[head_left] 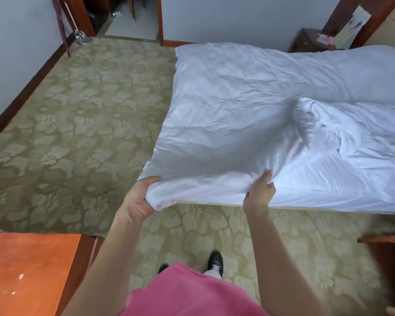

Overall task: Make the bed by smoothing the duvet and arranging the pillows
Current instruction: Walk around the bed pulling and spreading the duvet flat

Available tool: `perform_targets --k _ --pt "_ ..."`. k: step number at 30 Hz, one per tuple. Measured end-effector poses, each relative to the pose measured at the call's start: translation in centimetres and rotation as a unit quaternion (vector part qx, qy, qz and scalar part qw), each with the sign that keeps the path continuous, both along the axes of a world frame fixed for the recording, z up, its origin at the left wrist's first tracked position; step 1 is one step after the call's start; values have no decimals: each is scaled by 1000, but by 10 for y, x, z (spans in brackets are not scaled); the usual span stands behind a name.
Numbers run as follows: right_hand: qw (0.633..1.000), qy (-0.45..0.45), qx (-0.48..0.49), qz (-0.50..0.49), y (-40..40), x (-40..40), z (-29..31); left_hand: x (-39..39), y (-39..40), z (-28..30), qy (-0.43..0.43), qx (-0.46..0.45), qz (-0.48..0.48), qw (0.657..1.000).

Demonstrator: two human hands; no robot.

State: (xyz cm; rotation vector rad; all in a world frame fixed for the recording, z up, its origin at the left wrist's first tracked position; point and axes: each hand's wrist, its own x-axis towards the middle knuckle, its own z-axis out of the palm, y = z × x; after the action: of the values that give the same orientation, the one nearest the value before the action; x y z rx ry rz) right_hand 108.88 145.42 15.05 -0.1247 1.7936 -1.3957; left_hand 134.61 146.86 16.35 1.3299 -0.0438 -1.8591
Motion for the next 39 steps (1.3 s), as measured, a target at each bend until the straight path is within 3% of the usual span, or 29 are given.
perform_targets --k 2,4,8,14,20,23,26,28,31,35,39 --pt "987 161 -4 0 51 18 -4 14 0 -9 12 5 24 1000" --pt "970 239 4 43 96 26 -30 20 -1 -20 6 29 30 999" --pt "971 227 62 45 129 16 -72 13 0 -34 -46 60 4 997" --pt "983 179 43 -2 98 -13 -68 12 17 -58 -129 97 -23 987" --pt "962 258 -4 88 97 -18 -74 13 20 -58 -212 120 20 970" --pt "953 268 -44 135 102 -37 -67 -3 22 -62 -316 136 34 938" --pt "936 291 -81 183 103 -63 -58 -43 30 -64 -476 134 -44 868" --pt "925 301 -79 219 108 -86 -59 -78 34 -67 -537 98 -87 833" --pt "881 354 -48 310 120 -134 -61 -141 41 -76 -516 -11 -139 845" --pt "822 364 84 430 136 -204 -62 -230 47 -81 -477 -72 -231 845" --pt "826 350 169 409 146 -268 -60 -304 46 -83 -449 -111 -344 817"
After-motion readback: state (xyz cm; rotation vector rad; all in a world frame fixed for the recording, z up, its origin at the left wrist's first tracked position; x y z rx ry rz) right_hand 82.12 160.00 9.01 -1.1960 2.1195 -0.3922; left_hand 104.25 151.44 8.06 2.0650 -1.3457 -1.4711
